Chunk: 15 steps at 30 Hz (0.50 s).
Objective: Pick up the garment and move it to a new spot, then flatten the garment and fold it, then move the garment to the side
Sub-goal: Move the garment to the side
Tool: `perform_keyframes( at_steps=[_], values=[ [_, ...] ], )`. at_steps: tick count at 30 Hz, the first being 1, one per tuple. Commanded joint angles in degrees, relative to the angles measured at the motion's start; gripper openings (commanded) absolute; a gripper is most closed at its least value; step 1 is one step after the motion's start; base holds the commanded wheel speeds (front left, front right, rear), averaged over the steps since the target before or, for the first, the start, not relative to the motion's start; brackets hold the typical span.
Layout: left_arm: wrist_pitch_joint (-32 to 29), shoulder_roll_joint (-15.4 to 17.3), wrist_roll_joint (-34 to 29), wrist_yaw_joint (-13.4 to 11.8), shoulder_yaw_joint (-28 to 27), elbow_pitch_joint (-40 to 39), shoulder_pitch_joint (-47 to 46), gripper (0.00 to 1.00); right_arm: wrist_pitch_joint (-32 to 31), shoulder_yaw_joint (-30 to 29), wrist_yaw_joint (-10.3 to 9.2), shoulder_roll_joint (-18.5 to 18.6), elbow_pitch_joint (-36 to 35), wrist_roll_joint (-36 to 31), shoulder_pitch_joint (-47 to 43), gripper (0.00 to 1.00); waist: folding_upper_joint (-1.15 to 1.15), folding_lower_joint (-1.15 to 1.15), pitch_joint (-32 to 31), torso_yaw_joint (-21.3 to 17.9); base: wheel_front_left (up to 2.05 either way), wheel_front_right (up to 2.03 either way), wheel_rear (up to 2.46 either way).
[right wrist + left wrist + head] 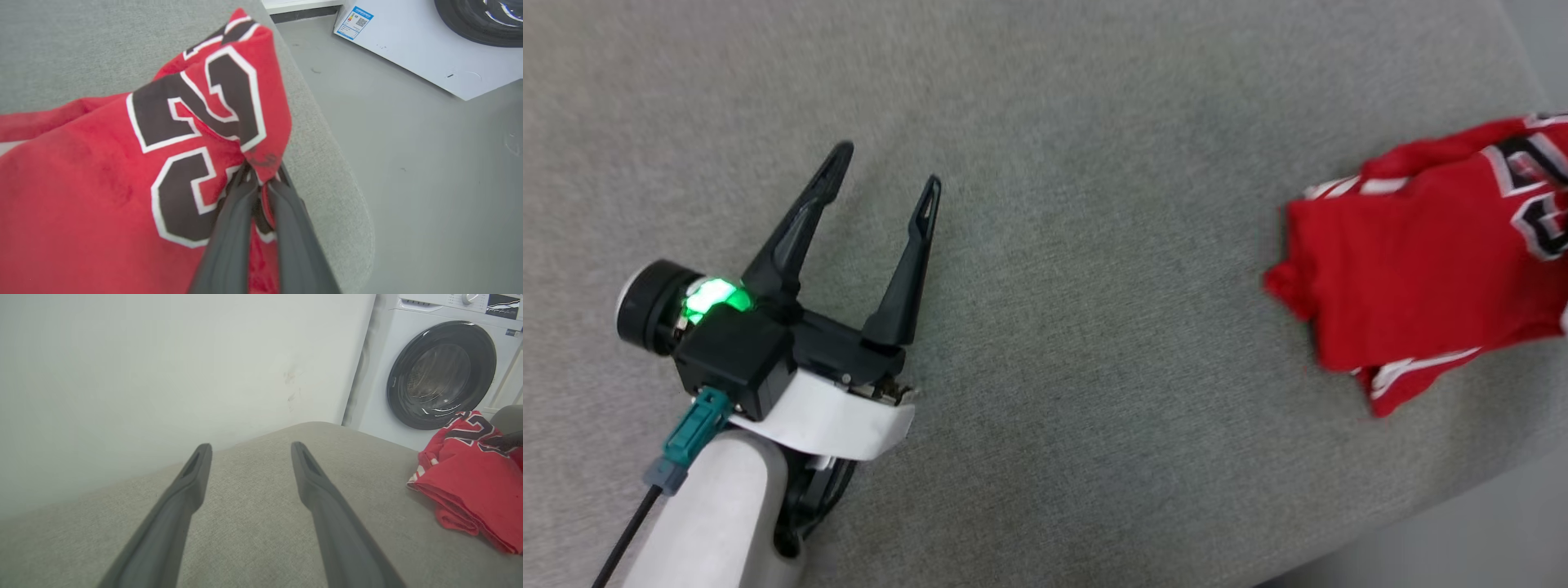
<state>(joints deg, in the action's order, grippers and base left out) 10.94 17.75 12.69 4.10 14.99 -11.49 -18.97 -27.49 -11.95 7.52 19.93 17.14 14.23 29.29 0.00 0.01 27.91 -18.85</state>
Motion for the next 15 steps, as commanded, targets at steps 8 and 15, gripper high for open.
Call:
perform_keyframes(
  at_steps=[8, 15],
  values=[
    [-0.4, 1.3, -1.3, 1.4, 1.9, -1.9, -5.7, 1.0, 1.4, -9.1, -0.07, 0.8, 2.6, -5.1, 6.2, 0.0, 0.0, -0.01, 8.2, 2.2, 0.0, 0.0, 0.0],
    [0.4, 1.3, -1.1, 1.3, 2.4, -0.8, -6.5, 1.0, 3.3, -12.5, -0.07, -1.8, 5.2, -8.6, 6.6, 0.49, 0.0, -0.01, 8.5, 3.1, 0.0, 0.0, 0.0]
  ],
)
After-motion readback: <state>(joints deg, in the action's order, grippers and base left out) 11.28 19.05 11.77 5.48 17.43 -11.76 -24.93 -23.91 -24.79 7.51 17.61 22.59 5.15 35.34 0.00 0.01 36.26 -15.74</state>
